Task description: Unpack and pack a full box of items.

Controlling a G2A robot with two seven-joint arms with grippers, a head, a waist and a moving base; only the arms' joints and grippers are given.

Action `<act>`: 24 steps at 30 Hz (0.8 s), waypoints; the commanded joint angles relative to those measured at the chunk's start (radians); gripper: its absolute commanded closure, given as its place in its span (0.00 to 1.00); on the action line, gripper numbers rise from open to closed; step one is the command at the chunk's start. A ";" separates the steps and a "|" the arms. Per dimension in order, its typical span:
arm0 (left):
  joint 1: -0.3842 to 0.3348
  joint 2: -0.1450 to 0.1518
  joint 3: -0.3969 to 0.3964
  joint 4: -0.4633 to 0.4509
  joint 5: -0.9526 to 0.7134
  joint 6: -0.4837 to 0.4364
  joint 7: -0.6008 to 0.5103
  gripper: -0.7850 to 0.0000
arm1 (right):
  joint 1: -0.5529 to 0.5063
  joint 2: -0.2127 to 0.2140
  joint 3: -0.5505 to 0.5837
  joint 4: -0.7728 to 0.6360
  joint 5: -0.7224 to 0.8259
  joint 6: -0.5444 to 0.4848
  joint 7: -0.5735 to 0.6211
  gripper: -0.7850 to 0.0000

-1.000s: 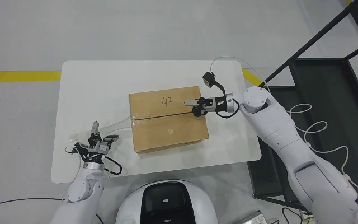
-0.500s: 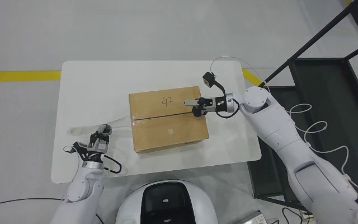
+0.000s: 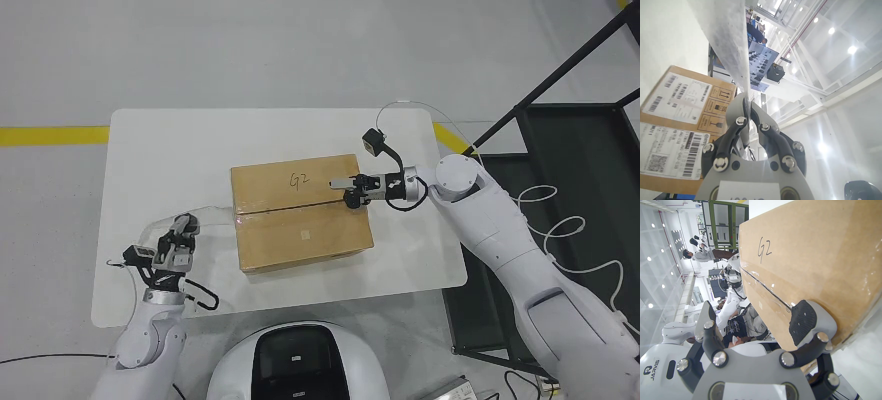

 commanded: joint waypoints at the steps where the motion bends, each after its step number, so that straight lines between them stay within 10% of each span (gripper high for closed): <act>1: -0.001 -0.002 0.009 -0.035 0.028 0.010 0.011 1.00 | 0.000 0.000 0.000 0.000 0.000 0.000 0.000 0.00; 24: -0.100 -0.031 0.149 -0.147 0.380 0.203 0.152 1.00 | -0.091 0.034 0.103 -0.070 -0.004 -0.032 0.010 0.00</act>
